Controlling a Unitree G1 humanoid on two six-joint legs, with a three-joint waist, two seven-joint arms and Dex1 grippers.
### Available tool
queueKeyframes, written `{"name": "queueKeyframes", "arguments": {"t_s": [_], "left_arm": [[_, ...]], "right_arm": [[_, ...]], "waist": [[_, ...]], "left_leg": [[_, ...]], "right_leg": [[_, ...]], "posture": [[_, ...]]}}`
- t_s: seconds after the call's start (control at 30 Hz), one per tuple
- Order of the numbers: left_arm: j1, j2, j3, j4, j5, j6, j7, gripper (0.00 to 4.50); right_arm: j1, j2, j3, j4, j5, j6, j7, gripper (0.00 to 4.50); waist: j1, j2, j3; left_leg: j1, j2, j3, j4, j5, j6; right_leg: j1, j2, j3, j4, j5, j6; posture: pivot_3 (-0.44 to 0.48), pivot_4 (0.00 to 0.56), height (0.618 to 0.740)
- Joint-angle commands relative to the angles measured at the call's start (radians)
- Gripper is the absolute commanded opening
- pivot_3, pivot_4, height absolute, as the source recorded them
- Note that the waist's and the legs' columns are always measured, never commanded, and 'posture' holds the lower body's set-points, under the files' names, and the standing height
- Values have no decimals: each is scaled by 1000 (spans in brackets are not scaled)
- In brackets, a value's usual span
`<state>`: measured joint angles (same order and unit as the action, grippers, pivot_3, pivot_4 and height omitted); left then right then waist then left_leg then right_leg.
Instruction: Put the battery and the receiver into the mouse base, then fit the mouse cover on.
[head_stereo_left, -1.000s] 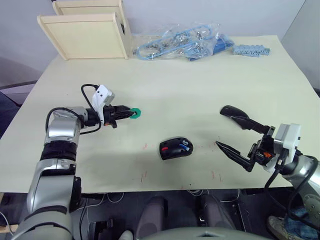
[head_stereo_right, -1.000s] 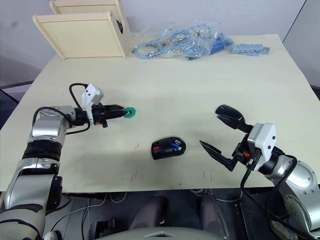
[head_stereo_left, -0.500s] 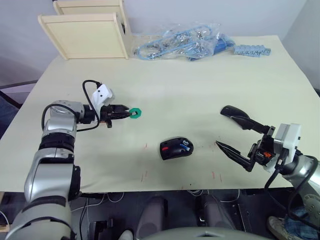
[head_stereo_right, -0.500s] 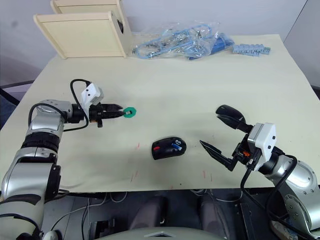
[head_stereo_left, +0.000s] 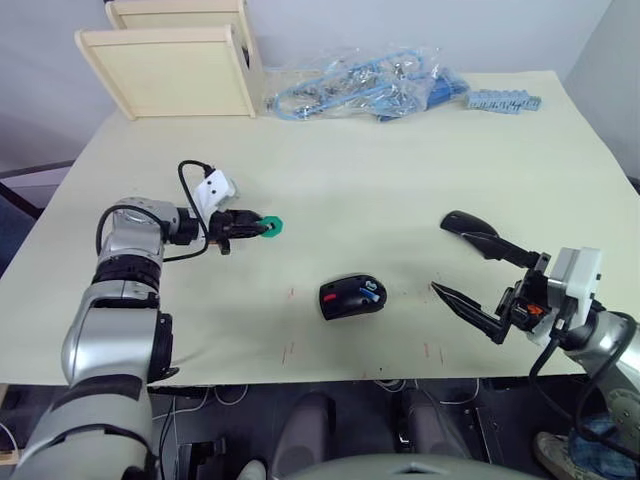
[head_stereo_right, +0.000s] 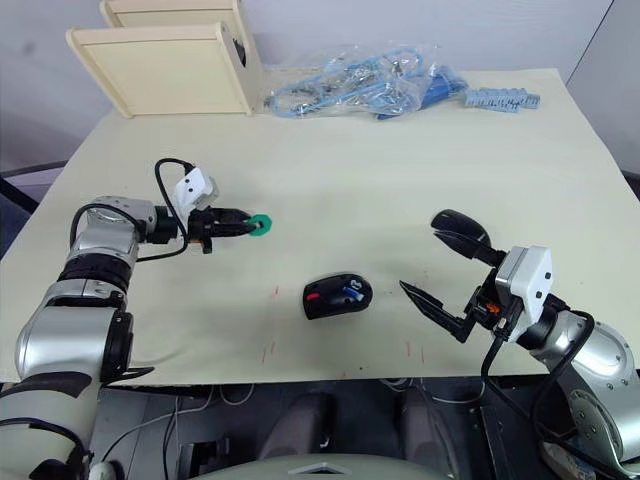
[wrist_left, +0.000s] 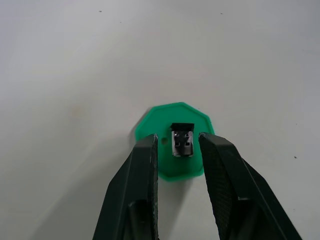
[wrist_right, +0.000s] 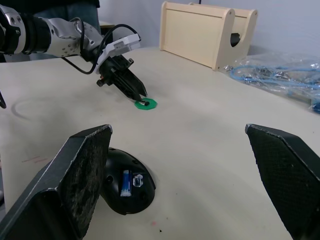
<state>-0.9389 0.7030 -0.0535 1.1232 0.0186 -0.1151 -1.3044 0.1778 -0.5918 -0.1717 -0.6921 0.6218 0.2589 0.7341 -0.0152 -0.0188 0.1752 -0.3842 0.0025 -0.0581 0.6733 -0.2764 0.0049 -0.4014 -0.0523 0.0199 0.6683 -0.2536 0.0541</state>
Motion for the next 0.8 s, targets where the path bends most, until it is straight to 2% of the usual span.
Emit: {"name": "queueKeyframes", "arguments": {"t_s": [0.03,0.57,0.6,0.63,0.7,0.8], "left_arm": [[-28,5,2,11,8,-20,-4,1375],[-37,2,3,49,43,-47,15,1375],[-36,2,2,50,44,-49,14,1002],[-35,3,1,49,45,-54,13,1002],[-34,3,1,48,45,-56,12,345],[-33,3,1,48,45,-59,12,345]], "right_arm": [[3,-8,-22,-47,16,-6,-4,4500],[16,-11,-26,-60,22,-3,-5,4500],[15,-11,-25,-59,21,-3,-4,4500],[14,-11,-24,-57,20,-3,-4,4500],[13,-11,-24,-56,20,-4,-3,4500],[12,-11,-23,-54,20,-3,-3,4500]], "waist": [[-1,0,0],[0,0,0],[0,0,0],[0,0,0],[0,0,0],[0,0,0]], "left_leg": [[0,0,0,0,0,0],[0,0,0,0,0,0],[0,0,0,0,0,0],[0,0,0,0,0,0],[0,0,0,0,0,0],[0,0,0,0,0,0]], "right_leg": [[0,0,0,0,0,0],[0,0,0,0,0,0],[0,0,0,0,0,0],[0,0,0,0,0,0],[0,0,0,0,0,0],[0,0,0,0,0,0]], "posture": [[0,150,740],[0,150,740],[0,150,740],[0,150,740],[0,150,740],[0,150,740]]}}
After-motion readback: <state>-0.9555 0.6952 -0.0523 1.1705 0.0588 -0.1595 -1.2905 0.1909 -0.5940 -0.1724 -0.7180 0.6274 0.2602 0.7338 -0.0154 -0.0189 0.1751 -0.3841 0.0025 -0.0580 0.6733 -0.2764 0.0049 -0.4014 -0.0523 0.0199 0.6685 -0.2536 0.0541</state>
